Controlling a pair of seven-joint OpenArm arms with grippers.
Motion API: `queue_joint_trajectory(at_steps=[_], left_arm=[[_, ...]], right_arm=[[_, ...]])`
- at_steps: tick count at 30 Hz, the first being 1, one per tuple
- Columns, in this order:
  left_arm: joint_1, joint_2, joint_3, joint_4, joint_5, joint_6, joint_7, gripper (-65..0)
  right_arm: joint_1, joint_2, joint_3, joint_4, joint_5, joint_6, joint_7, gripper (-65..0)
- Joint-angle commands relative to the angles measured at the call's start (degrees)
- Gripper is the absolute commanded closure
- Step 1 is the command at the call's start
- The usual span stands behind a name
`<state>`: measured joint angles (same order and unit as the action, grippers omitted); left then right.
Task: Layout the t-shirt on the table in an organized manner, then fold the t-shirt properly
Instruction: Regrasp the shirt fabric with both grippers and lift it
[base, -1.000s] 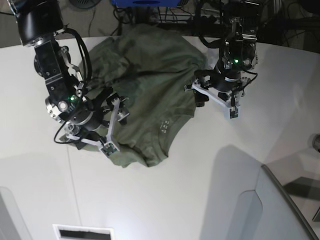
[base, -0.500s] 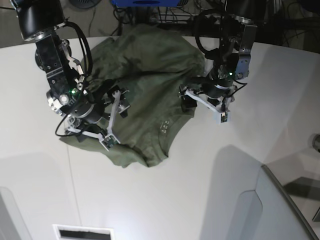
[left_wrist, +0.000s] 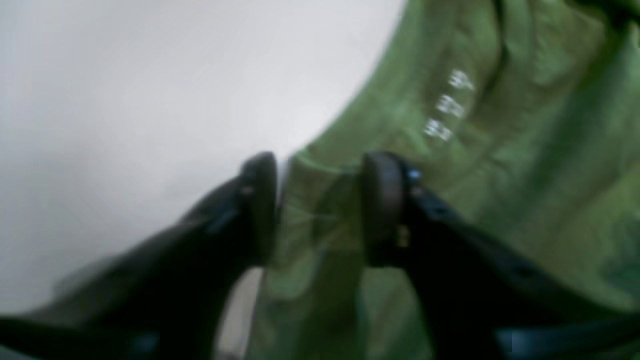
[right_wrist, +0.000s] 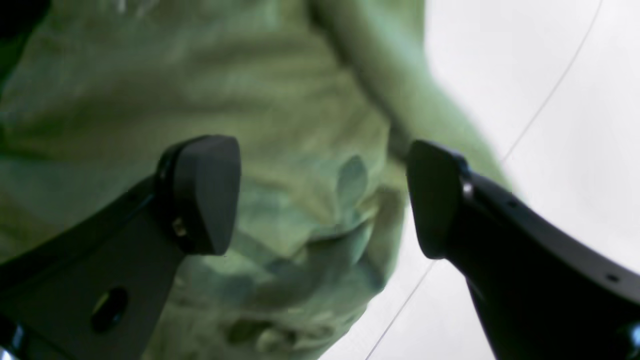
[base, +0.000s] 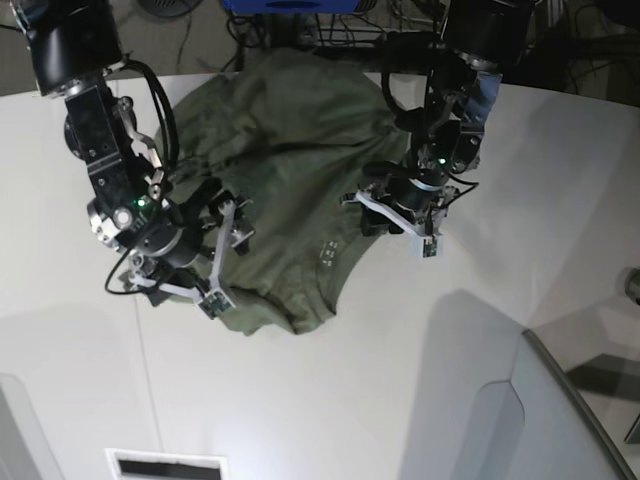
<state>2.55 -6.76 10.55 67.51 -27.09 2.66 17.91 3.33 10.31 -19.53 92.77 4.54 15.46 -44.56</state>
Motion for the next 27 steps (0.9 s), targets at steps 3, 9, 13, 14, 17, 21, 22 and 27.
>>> queue_joint_trajectory(at_steps=[3,9,13,14,17,21,22,27], left_arm=[[1.2,0.0,0.2,-0.3,-0.6,0.1,5.1,-21.1],[2.2,-0.3,0.0,-0.4,-0.4,0.1,5.3,-20.4],[2.2,-0.3,0.0,-0.4,-0.3,0.1,5.3,-16.1],[2.2,-0.3,0.0,-0.4,-0.3,0.1,5.3,-13.0],[2.2,-0.3,0.0,-0.4,-0.2,0.1,5.3,-5.1],[2.3,-0.3,0.2,-0.4,-0.2,0.1,5.3,-2.3],[2.3,-0.3,0.2,-0.4,-0.2,0.1,5.3,-2.3],[2.9,-0.3,0.5,-0.2,-0.3,0.1,5.3,-2.1]], right_arm=[[4.0,0.1,0.0,-1.5,0.0,-0.4,1.2,-48.8],[13.6,0.0,-12.3,-11.9,0.0,-0.3,1.3,-48.8],[20.4,-2.3,-24.4,-19.1,0.0,-0.4,3.3,-48.8],[21.4,-3.4,-25.2,-20.7,0.0,-0.4,4.3,-48.8],[24.9,-7.8,-25.5,-28.7,0.0,-0.4,7.8,-48.8],[29.7,-12.6,-25.7,-42.3,0.0,-0.4,13.0,-48.8],[30.5,-13.5,-25.7,-45.0,0.0,-0.4,14.6,-48.8],[32.0,-15.4,-25.5,-48.4,0.3,-0.4,15.4,-48.8]])
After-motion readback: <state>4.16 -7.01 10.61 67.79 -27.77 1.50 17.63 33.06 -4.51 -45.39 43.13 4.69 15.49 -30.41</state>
